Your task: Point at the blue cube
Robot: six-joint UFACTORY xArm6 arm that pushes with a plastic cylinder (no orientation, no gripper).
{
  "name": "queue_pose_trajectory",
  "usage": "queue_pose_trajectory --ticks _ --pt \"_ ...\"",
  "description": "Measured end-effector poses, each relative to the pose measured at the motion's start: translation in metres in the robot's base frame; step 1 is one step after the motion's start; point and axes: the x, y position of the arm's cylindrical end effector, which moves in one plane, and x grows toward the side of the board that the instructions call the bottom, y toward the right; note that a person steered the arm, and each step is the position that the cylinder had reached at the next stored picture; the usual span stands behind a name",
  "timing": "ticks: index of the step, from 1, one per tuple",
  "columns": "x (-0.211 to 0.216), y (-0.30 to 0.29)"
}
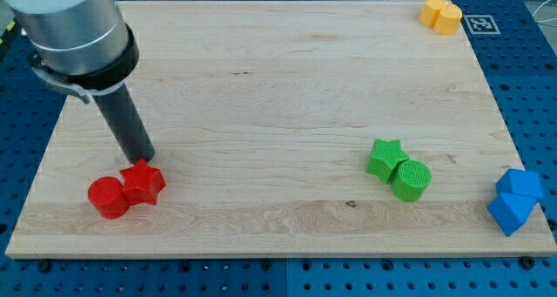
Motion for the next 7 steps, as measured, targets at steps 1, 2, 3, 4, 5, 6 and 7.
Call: queue_pose_trajectory --ticks 1,2,3,4,5,6,7 --pt "0.006 0.007" --pt "0.016 0.008" --pt "0.025 0.008" --pt "0.029 0.008" --pt "-0.012 0.036" --pt "-0.043 0.078" --pt "-0.065 0.129"
